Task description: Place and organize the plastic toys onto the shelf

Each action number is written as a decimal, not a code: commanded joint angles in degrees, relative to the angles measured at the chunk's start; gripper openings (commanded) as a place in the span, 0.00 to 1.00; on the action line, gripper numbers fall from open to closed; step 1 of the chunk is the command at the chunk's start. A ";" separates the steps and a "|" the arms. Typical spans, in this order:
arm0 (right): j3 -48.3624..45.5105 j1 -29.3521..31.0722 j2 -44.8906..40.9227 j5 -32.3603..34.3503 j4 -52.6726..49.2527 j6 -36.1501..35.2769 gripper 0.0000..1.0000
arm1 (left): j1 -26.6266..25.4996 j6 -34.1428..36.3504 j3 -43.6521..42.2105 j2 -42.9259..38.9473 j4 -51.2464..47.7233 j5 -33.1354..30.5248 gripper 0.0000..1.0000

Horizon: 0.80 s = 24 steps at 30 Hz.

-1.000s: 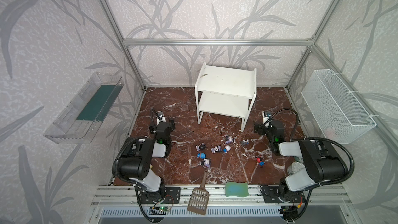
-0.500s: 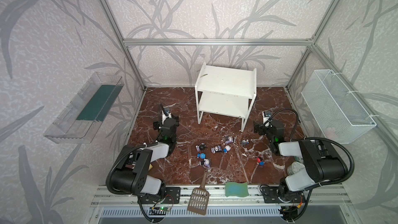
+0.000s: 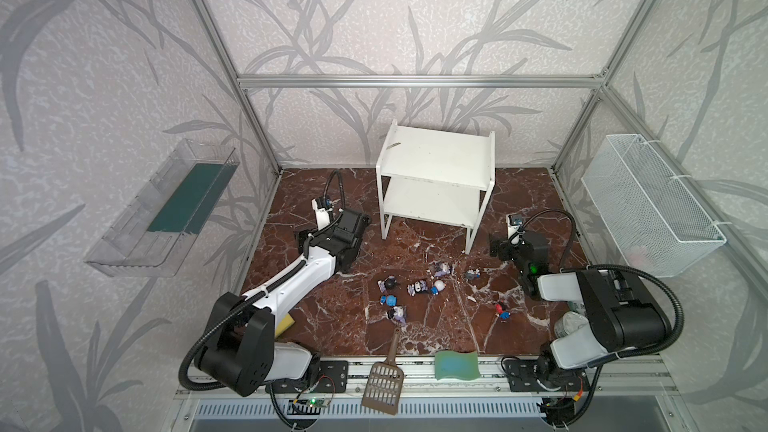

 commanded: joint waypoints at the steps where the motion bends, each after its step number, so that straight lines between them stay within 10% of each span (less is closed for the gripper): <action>1: 1.54 0.11 -0.53 -0.02 0.13 -0.13 0.99 | -0.44 -11.24 3.68 -2.86 -19.47 9.22 0.99; 6: -0.20 1.59 -4.87 2.82 1.62 -1.18 0.99 | -0.82 -8.03 1.96 -10.16 -19.72 23.38 0.99; 17: 12.42 3.85 -34.34 20.33 -69.11 24.81 0.99 | -1.01 -6.54 -4.58 -25.36 -17.09 44.96 0.99; 24: 16.40 17.60 -42.81 16.19 -89.73 33.41 0.99 | -1.18 -5.56 -5.60 -25.29 -17.08 54.53 0.99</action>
